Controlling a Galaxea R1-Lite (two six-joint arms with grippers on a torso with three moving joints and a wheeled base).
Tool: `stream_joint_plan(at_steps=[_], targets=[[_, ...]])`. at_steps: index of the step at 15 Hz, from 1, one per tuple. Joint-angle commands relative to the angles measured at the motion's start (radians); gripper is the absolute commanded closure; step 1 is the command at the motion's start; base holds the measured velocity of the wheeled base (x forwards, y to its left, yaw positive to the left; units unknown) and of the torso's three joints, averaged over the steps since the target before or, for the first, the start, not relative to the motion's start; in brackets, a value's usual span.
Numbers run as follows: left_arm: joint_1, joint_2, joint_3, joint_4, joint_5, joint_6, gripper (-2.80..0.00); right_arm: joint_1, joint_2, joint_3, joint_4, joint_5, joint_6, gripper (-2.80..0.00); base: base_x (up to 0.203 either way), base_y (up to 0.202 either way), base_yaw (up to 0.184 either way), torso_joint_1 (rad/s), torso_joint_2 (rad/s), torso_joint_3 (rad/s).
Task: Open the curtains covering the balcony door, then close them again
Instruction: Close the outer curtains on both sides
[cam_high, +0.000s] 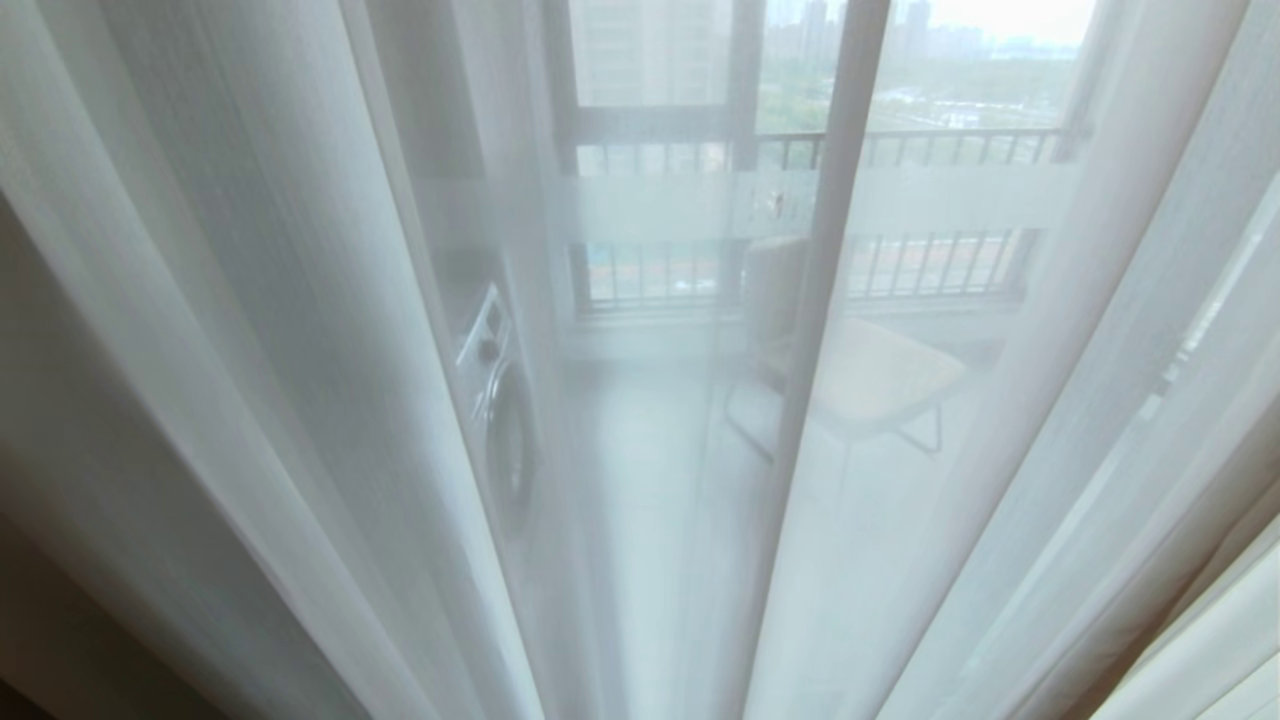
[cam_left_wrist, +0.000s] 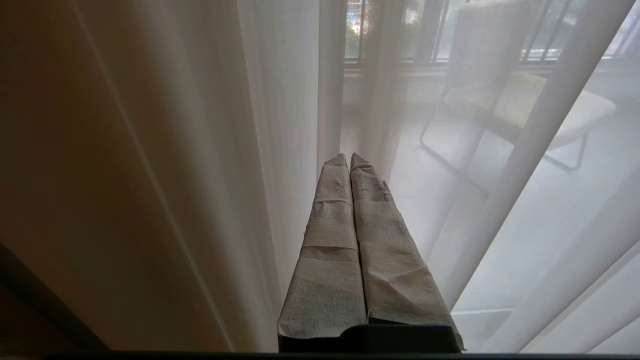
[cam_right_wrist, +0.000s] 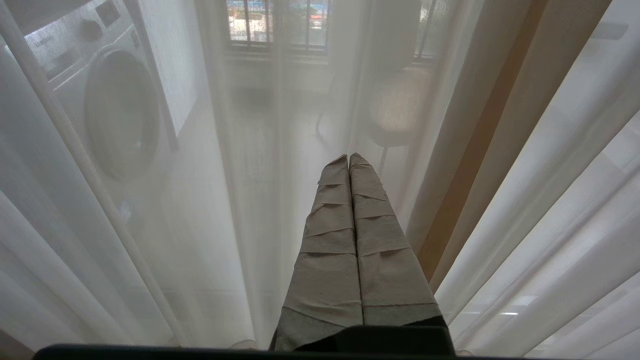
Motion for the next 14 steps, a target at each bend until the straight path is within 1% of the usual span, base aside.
stream_joint_plan(at_steps=[1,3,4,6,8,10,11,13,14], targets=[[0.001,0.000,-0.046,0.000,0.003,0.006,0.00,0.000,0.000,0.000,0.000,0.001,-0.001,0.00,0.000,0.000,0.000,0.000,0.00,0.000],[0.001,0.014,-0.132,0.004,0.010,0.013,0.00,0.000,0.000,0.000,0.000,0.001,-0.001,0.00,0.000,0.000,0.000,0.000,0.00,0.000],[0.001,0.046,-0.180,0.004,0.019,0.014,0.00,0.000,0.000,0.000,0.000,0.001,-0.001,0.00,0.000,0.000,0.000,0.000,0.00,0.000],[0.001,0.162,-0.305,0.003,0.054,0.014,0.00,0.000,0.000,0.000,0.000,0.001,-0.001,0.00,0.000,0.000,0.000,0.000,0.00,0.000],[0.000,0.304,-0.457,0.001,0.113,0.014,0.00,0.000,0.000,0.000,0.000,0.001,-0.001,0.00,0.000,0.000,0.000,0.000,0.00,0.000],[0.001,0.475,-0.638,0.000,0.224,0.014,0.00,0.000,0.000,0.000,0.000,0.001,-0.001,0.00,0.000,0.000,0.000,0.000,0.00,0.000],[0.001,0.564,-0.734,0.000,0.293,0.014,0.00,0.000,0.000,0.000,0.000,0.001,-0.001,0.00,0.000,0.000,0.000,0.000,0.00,0.000],[0.006,0.743,-0.946,0.000,0.450,0.015,0.00,0.000,0.000,0.000,0.000,0.001,-0.001,0.00,0.000,0.000,0.000,0.000,0.00,0.000],[0.020,0.838,-1.061,0.000,0.531,0.015,0.00,0.000,0.000,0.000,0.000,0.001,-0.001,0.00,0.000,0.000,0.000,0.000,0.00,0.000]])
